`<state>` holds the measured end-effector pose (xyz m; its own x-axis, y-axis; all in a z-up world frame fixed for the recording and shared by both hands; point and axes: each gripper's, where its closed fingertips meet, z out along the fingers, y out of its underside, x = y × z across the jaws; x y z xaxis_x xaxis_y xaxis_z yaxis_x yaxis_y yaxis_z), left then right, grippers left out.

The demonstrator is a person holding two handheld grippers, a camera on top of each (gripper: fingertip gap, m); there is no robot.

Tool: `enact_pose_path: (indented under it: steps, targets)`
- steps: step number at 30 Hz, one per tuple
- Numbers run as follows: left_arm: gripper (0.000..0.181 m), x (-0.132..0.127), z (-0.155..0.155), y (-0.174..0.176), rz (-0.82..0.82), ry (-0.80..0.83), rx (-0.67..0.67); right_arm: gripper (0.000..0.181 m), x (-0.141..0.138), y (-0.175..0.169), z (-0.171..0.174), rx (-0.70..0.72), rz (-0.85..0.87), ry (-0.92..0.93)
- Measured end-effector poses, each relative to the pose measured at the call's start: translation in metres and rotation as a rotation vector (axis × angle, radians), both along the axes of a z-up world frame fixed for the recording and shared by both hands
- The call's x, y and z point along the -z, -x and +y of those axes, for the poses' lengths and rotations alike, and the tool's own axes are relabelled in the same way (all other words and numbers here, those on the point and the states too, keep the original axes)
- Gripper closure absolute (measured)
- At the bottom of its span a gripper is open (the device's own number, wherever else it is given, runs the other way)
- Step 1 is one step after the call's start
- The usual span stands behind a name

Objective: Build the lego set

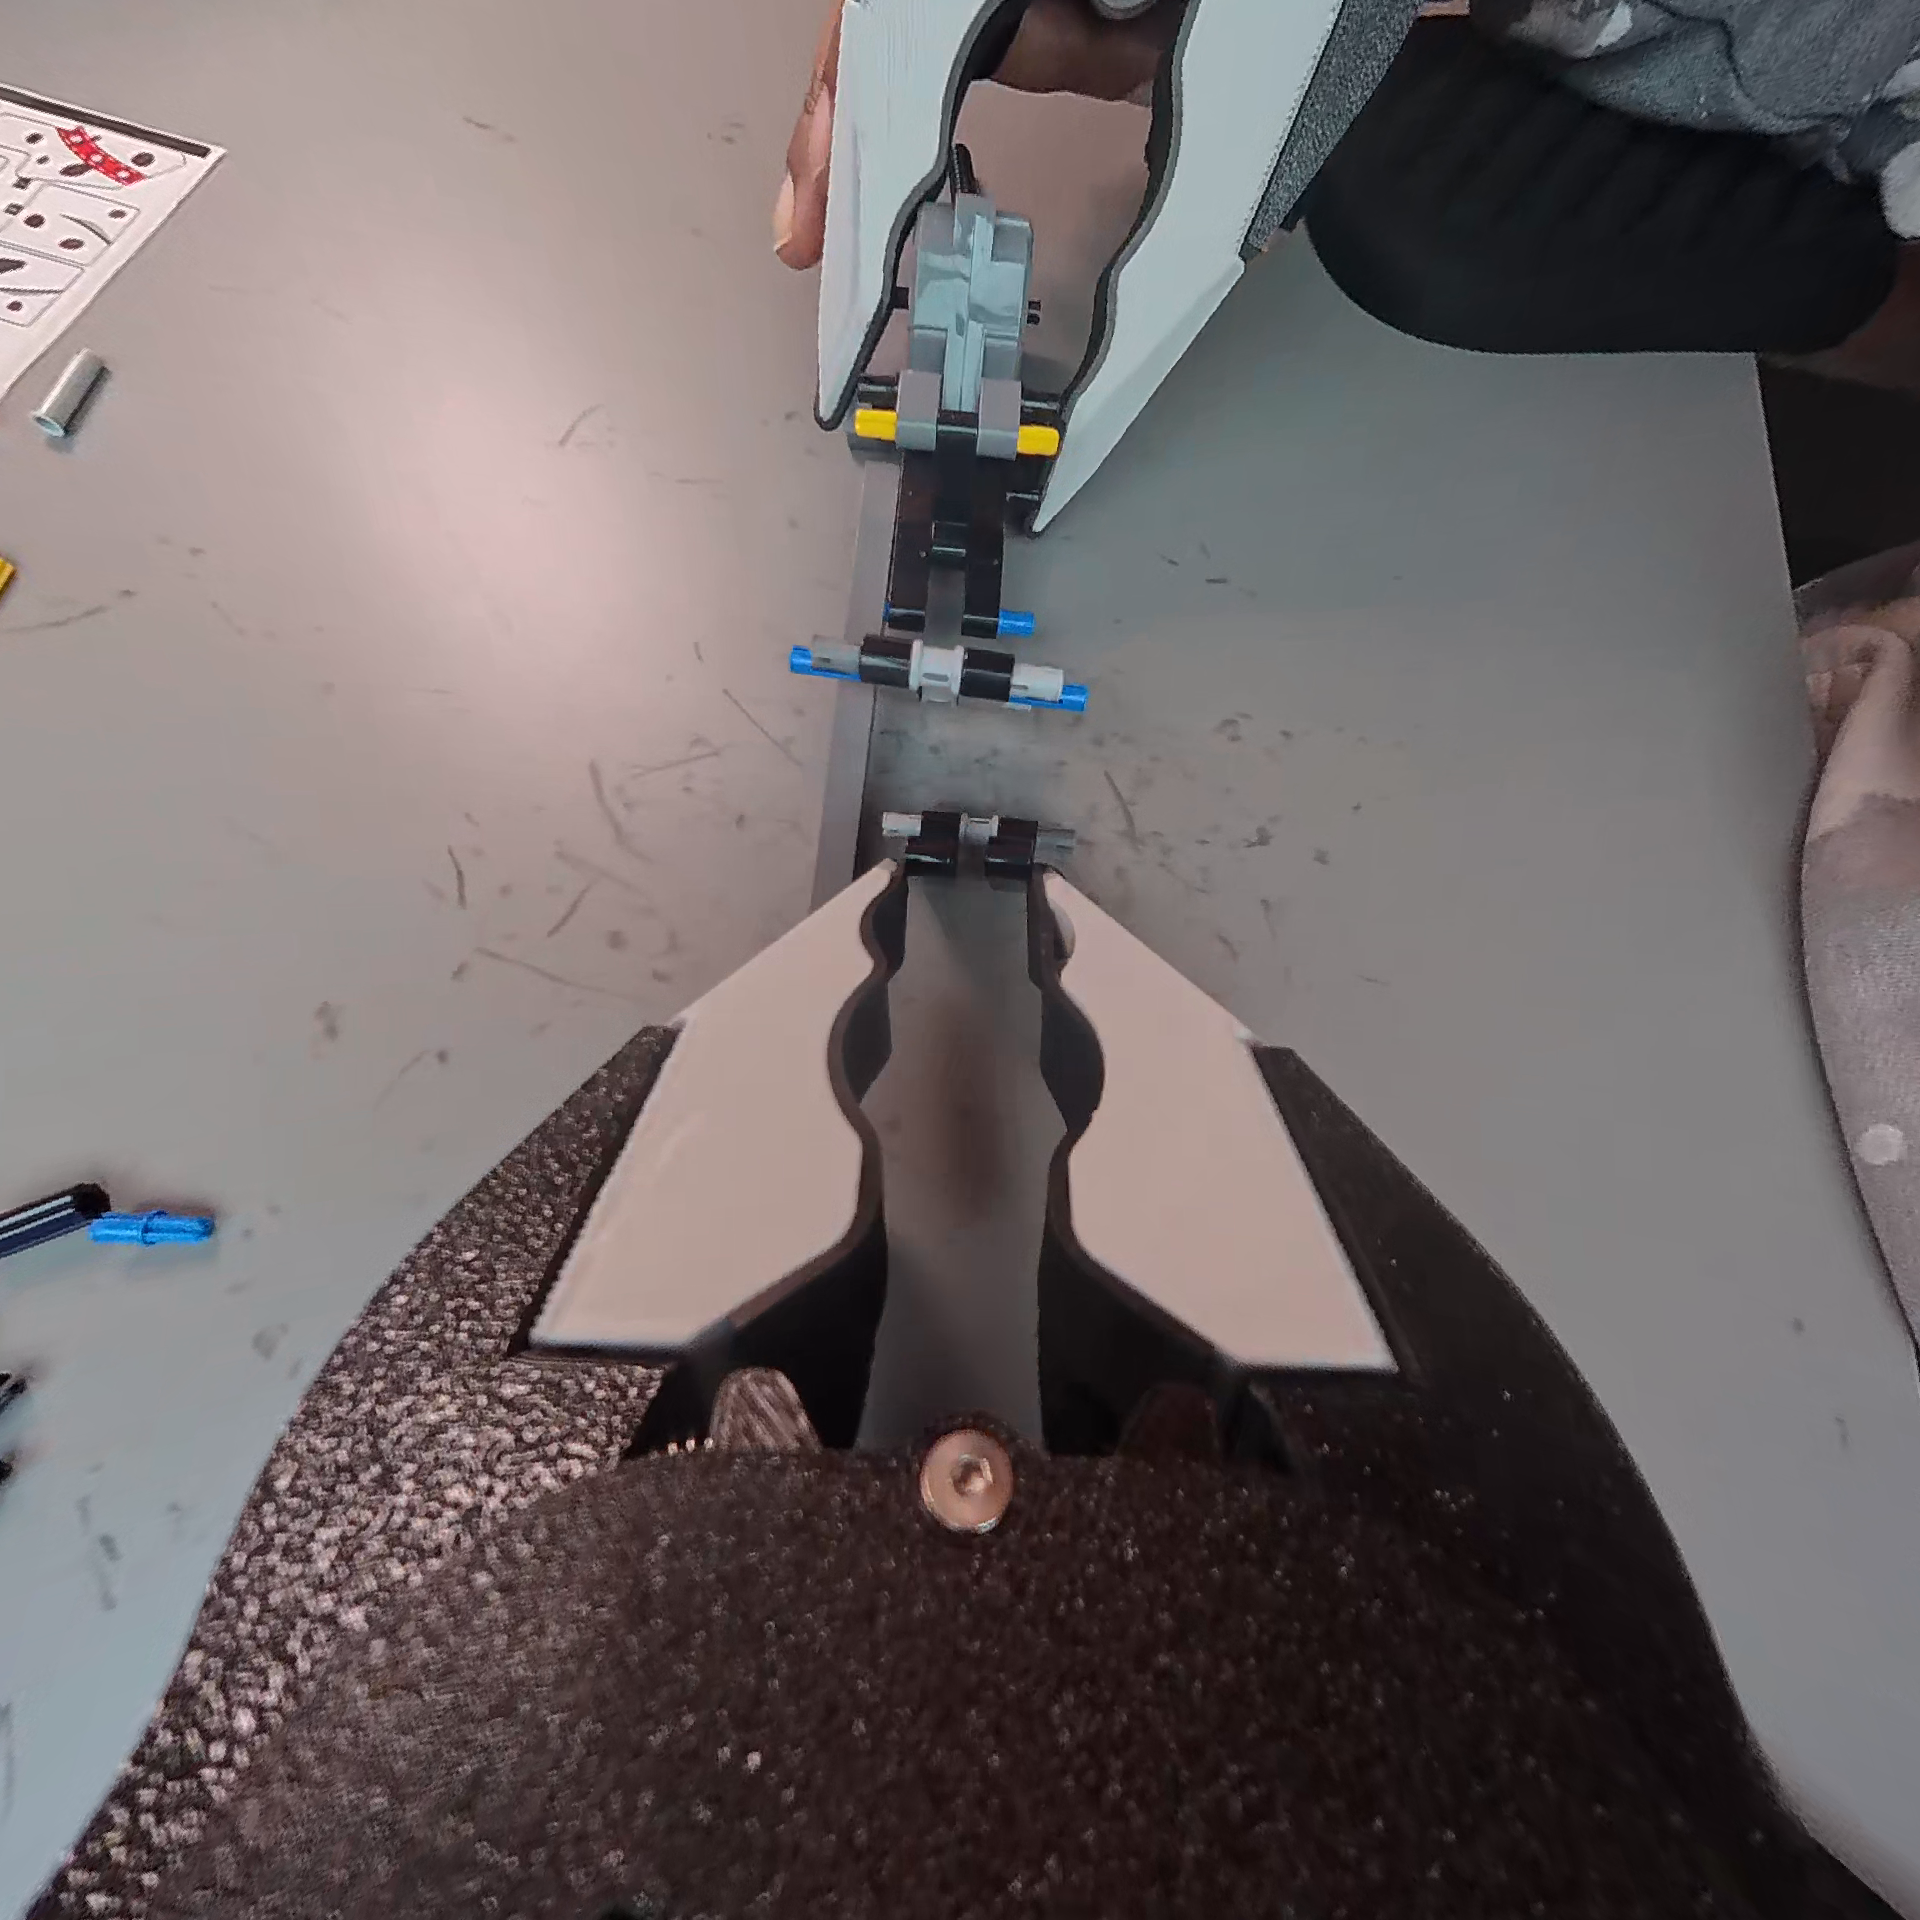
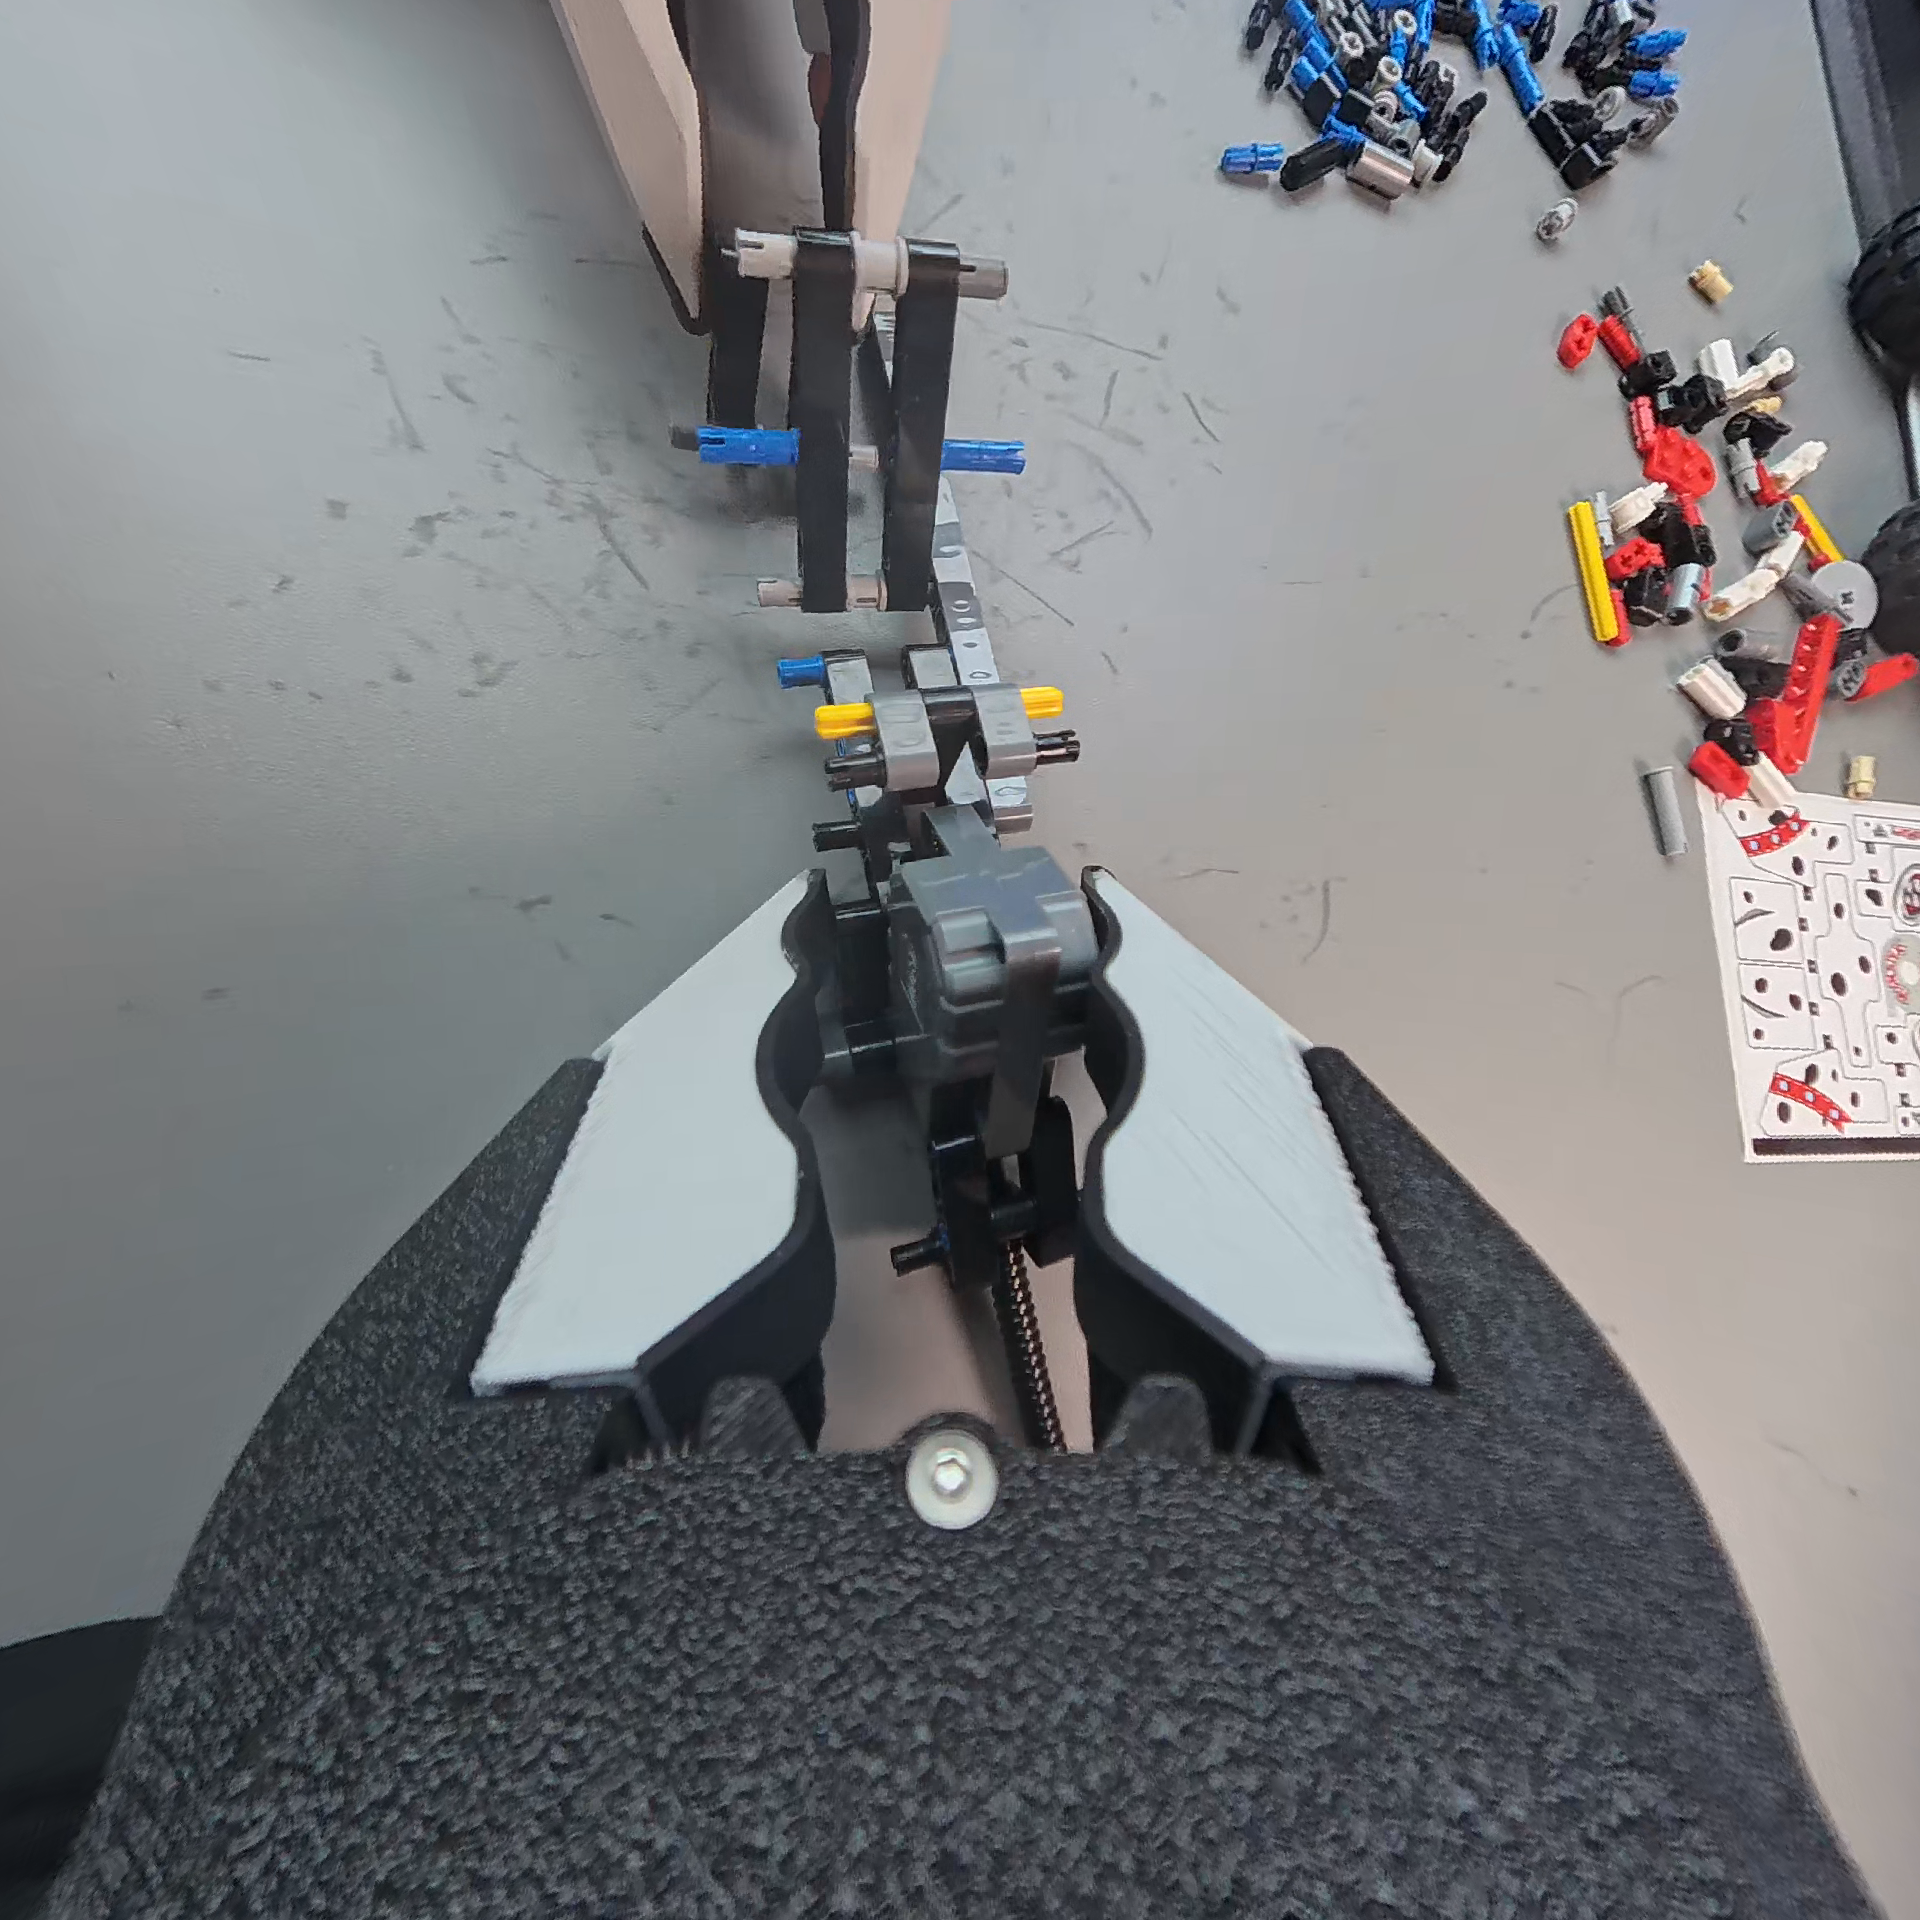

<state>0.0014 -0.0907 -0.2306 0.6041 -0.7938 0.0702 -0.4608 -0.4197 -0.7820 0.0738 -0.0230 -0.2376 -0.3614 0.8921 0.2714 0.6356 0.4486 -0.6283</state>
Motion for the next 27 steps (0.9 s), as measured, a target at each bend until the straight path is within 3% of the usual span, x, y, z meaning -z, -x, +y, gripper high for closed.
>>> enact_pose_path:
  steps: [1,8,11,13,15,20,23,27]
  targets:
    - [0.156,0.001,0.0,0.0,0.004,0.0,0.002,0.133,0.0,0.0,0.0,-0.004,0.002,-0.002]
    - [0.156,0.002,0.0,0.001,0.012,0.0,0.002,0.127,-0.013,0.0,-0.007,-0.026,0.056,0.075]
    - [0.156,0.0,0.0,0.003,0.013,-0.004,-0.004,0.127,-0.054,0.007,-0.009,-0.026,0.226,0.212]
    - [0.156,-0.002,0.001,0.004,0.014,-0.01,-0.007,0.144,-0.1,0.026,0.007,0.027,0.42,0.249]
    - [0.156,-0.004,0.003,0.006,0.005,-0.017,-0.007,0.163,-0.148,0.054,0.043,0.164,0.618,0.205]
    - [0.156,-0.016,0.006,0.011,-0.092,-0.016,-0.034,0.179,-0.232,0.143,0.15,0.459,0.892,0.001]
    - [0.156,-0.023,0.005,0.01,-0.125,-0.038,-0.031,0.181,-0.254,0.199,0.217,0.59,0.933,-0.068]
    - [0.156,-0.024,0.005,0.009,-0.133,-0.045,-0.027,0.181,-0.247,0.258,0.281,0.685,0.862,-0.088]
